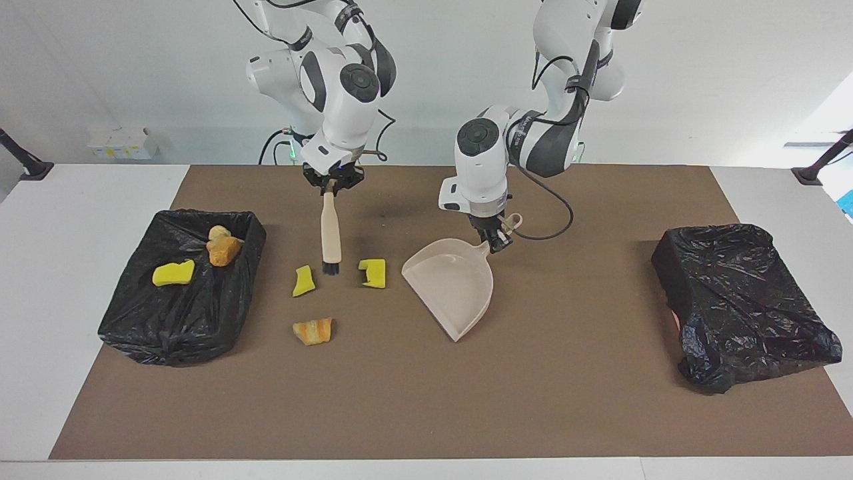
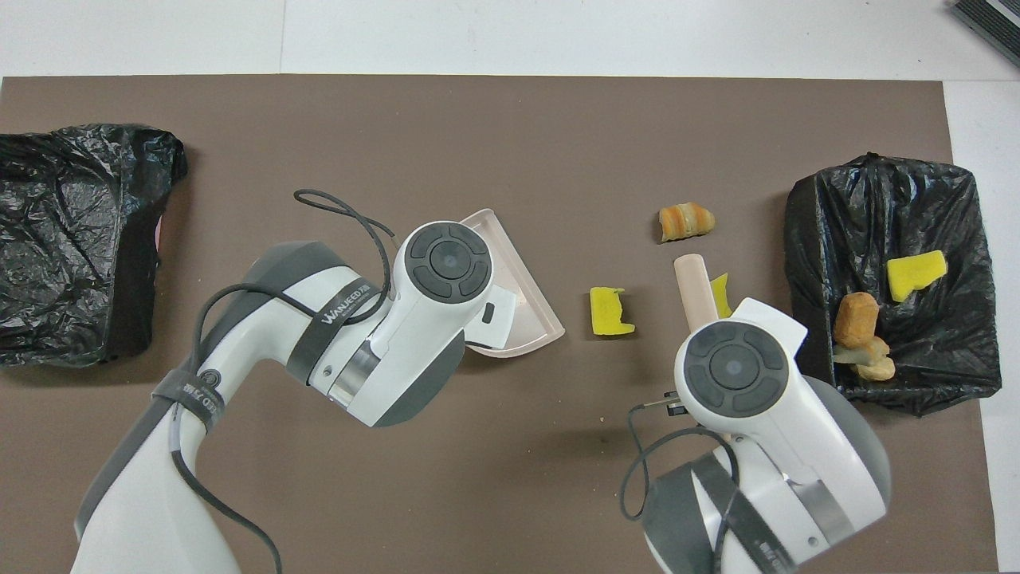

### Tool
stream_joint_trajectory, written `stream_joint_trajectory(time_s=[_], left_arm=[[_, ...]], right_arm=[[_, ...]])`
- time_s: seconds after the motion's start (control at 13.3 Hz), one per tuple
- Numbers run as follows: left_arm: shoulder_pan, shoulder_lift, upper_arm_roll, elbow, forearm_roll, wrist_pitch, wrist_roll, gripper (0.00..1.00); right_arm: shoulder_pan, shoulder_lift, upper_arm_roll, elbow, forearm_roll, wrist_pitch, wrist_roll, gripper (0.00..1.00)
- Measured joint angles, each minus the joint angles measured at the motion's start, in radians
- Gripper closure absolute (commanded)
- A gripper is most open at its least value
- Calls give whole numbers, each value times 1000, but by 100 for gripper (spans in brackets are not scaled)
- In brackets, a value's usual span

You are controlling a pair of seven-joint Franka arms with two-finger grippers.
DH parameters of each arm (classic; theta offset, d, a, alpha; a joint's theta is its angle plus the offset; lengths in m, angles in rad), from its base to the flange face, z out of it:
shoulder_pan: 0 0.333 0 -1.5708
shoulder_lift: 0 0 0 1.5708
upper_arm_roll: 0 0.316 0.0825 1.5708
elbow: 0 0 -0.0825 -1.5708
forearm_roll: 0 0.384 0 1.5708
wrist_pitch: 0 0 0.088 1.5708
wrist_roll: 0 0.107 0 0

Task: Sweep and dump trash in bin
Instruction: 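Grasp the wooden brush handle with the right gripper, then sweep the bread chunk and sponge toward the dustpan with the right gripper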

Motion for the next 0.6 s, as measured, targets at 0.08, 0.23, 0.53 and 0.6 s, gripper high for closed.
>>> stream_joint_trajectory(time_s=[0.08, 0.23, 0.53, 0.6], left_arm=[[0, -10, -1, -13, 0, 0, 30, 100], [-5, -31, -8, -42, 0, 0, 50, 100], [-43, -73, -11, -101, 1, 2, 51, 100], [-45, -78, -10, -108, 1, 5, 51, 100]], right_arm=[[-37, 14, -1, 0, -32, 30, -34, 100], [-95, 48, -3, 1, -93, 91, -80, 100], [-144, 141, -2, 3, -253, 226, -85, 100], [-160, 167, -2, 5, -284, 257, -87, 100]])
